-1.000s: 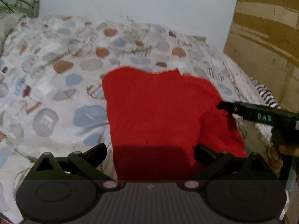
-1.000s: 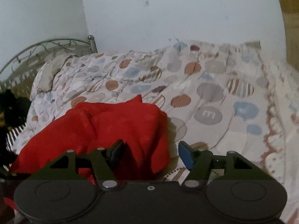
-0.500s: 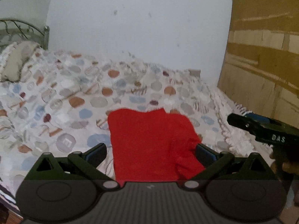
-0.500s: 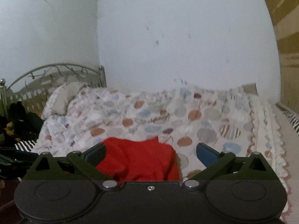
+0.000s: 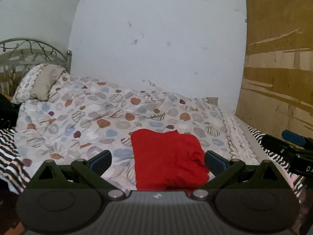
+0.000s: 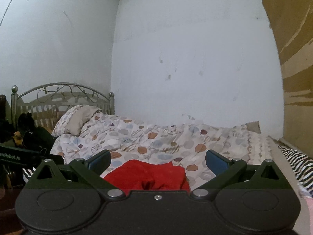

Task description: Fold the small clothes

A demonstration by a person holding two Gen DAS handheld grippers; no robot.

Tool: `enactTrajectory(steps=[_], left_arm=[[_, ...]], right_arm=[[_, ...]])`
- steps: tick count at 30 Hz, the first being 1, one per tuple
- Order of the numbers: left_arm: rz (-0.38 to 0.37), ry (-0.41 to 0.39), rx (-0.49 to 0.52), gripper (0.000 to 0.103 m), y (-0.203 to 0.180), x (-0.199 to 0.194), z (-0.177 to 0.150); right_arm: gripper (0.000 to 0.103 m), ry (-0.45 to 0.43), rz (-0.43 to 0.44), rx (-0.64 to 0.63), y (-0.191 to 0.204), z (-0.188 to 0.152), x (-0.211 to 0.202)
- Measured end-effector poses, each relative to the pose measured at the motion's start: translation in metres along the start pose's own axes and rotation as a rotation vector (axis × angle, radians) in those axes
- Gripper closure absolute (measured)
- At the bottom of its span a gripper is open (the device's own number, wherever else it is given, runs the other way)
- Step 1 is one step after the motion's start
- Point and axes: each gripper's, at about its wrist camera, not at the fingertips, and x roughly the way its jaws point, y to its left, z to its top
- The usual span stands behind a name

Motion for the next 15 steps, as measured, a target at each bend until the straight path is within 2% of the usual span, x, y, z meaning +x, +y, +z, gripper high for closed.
enactTrajectory(steps=[7,15], left_arm=[[0.026,-0.019,-0.066,0.0,0.003,-0.046,-0.03],[0.16,-0.032,-0.045,0.0,0.011,-0.076,-0.067]], right_arm=[[0.0,-0.04,-0.045,-0.024,0.014,-0.012,-0.056],[0.0,0.003,-0.039,0.005,0.028,-0.037,-0.095]])
